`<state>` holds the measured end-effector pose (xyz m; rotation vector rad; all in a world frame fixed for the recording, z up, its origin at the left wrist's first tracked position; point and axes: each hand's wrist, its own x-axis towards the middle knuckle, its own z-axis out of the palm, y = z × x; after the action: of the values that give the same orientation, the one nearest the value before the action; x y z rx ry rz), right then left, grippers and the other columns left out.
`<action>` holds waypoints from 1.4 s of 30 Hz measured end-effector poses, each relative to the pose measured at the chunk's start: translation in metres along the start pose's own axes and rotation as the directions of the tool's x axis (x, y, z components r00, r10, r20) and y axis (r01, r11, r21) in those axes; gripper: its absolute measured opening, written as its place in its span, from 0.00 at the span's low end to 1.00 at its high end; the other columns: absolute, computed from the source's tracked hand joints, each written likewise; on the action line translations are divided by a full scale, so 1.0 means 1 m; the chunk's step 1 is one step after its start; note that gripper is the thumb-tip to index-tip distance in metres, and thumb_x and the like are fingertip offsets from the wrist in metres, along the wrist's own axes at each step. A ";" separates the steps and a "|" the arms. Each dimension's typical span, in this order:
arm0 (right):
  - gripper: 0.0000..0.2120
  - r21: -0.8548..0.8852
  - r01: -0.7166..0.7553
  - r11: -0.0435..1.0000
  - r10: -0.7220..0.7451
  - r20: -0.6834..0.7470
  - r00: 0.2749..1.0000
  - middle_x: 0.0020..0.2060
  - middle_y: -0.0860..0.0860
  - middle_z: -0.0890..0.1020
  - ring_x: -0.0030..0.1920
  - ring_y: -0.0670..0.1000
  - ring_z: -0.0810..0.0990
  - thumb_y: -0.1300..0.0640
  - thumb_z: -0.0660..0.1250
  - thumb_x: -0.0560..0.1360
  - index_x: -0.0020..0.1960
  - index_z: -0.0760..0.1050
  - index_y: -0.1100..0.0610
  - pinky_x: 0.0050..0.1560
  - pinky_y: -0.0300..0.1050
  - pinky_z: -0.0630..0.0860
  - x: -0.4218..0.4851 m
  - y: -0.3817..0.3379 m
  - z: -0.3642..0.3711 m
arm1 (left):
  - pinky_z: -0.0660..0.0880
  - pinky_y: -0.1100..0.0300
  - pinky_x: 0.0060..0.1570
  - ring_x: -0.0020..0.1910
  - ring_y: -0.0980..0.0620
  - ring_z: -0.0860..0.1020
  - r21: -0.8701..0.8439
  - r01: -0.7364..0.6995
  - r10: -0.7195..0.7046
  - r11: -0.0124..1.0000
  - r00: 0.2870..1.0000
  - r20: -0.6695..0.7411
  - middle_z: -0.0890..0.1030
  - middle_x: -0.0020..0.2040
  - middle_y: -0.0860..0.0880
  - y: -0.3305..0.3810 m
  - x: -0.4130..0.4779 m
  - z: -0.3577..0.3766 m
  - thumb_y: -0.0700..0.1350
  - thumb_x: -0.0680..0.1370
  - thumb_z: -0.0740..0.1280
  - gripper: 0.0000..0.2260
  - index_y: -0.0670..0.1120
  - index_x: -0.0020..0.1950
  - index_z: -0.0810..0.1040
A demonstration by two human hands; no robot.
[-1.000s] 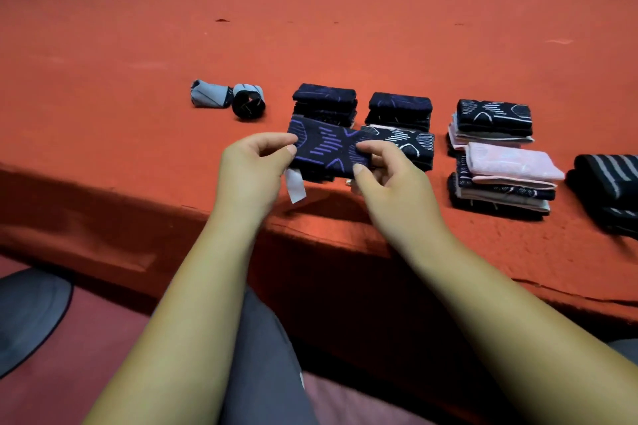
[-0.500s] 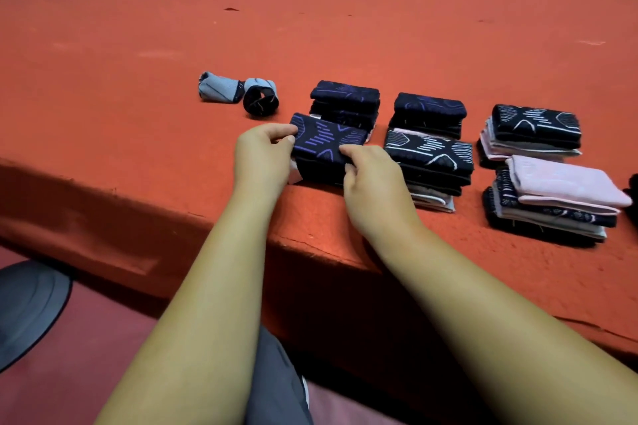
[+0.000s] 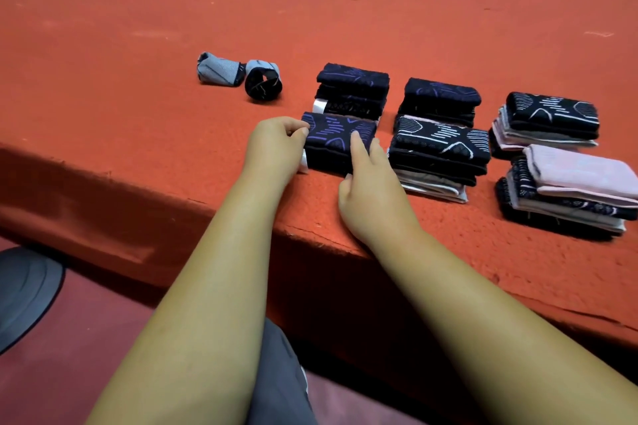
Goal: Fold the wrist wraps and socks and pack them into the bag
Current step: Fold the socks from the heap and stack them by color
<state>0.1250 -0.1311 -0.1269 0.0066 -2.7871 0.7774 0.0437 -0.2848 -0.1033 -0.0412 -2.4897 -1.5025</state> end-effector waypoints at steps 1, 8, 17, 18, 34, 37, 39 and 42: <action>0.36 -0.005 -0.001 1.000 0.001 0.008 1.000 0.85 0.64 0.51 0.82 0.63 0.61 0.60 0.60 0.83 0.87 0.49 0.54 0.77 0.50 0.63 -0.002 -0.001 -0.002 | 0.76 0.72 0.32 0.38 0.53 0.84 -0.010 0.003 -0.003 1.000 1.000 0.010 0.86 0.53 0.50 0.001 -0.001 -0.001 0.41 0.84 0.67 0.09 0.46 0.60 0.86; 0.34 -0.034 0.083 0.996 -0.081 0.047 0.996 0.85 0.60 0.49 0.84 0.58 0.55 0.58 0.61 0.83 0.86 0.55 0.54 0.77 0.39 0.56 -0.036 -0.012 -0.019 | 0.73 0.60 0.42 0.44 0.54 0.83 -0.058 0.000 0.004 0.998 0.998 0.058 0.87 0.50 0.52 0.001 0.001 -0.011 0.45 0.82 0.68 0.09 0.55 0.56 0.87; 0.12 -0.087 0.217 0.972 -0.225 -0.093 0.970 0.51 0.49 0.83 0.53 0.51 0.80 0.57 0.62 0.80 0.55 0.84 0.53 0.52 0.45 0.72 0.029 -0.049 -0.057 | 0.80 0.55 0.49 0.45 0.51 0.83 -0.202 0.123 -0.112 0.972 0.992 0.065 0.87 0.50 0.52 -0.004 0.020 -0.032 0.39 0.81 0.63 0.14 0.54 0.56 0.86; 0.13 -0.100 0.225 0.969 -0.234 -0.088 0.968 0.52 0.48 0.84 0.53 0.51 0.80 0.57 0.62 0.80 0.55 0.85 0.52 0.51 0.46 0.73 0.041 -0.054 -0.057 | 0.79 0.57 0.45 0.44 0.52 0.83 -0.208 0.143 -0.133 0.968 0.989 0.060 0.87 0.51 0.52 -0.006 0.024 -0.034 0.39 0.82 0.63 0.13 0.52 0.56 0.86; 0.24 -0.228 0.194 0.954 -0.129 0.274 0.953 0.74 0.55 0.78 0.71 0.58 0.77 0.62 0.60 0.81 0.75 0.78 0.49 0.63 0.43 0.72 0.219 -0.106 0.015 | 0.77 0.58 0.39 0.41 0.52 0.81 -0.385 0.341 -0.339 0.857 0.938 0.076 0.87 0.51 0.49 -0.036 0.052 -0.068 0.41 0.83 0.63 0.09 0.49 0.50 0.83; 0.23 -0.217 0.208 0.954 -0.126 0.339 0.932 0.70 0.56 0.80 0.64 0.59 0.79 0.62 0.60 0.82 0.75 0.77 0.51 0.57 0.45 0.74 0.235 -0.110 0.030 | 0.77 0.59 0.39 0.39 0.52 0.81 -0.407 0.357 -0.355 0.841 0.931 0.082 0.87 0.50 0.49 -0.038 0.054 -0.072 0.42 0.83 0.66 0.07 0.47 0.52 0.84; 0.22 -0.241 0.197 0.950 -0.098 0.369 0.924 0.62 0.58 0.83 0.56 0.60 0.80 0.63 0.60 0.81 0.72 0.78 0.54 0.51 0.47 0.76 0.243 -0.113 0.039 | 0.77 0.59 0.38 0.38 0.53 0.81 -0.405 0.362 -0.360 0.840 0.929 0.084 0.87 0.49 0.49 -0.037 0.054 -0.073 0.42 0.82 0.66 0.07 0.47 0.52 0.84; 0.17 -0.282 0.196 0.939 -0.095 0.335 0.938 0.50 0.59 0.82 0.47 0.61 0.78 0.64 0.59 0.80 0.63 0.81 0.61 0.43 0.47 0.71 0.247 -0.115 0.044 | 0.76 0.60 0.37 0.39 0.52 0.81 -0.395 0.366 -0.365 0.842 0.927 0.081 0.87 0.48 0.49 -0.036 0.055 -0.072 0.42 0.82 0.66 0.06 0.47 0.52 0.84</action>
<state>-0.1163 -0.2368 -0.0459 0.3068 -3.1362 0.3125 -0.0015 -0.3706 -0.0910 0.3869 -2.2259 -2.1536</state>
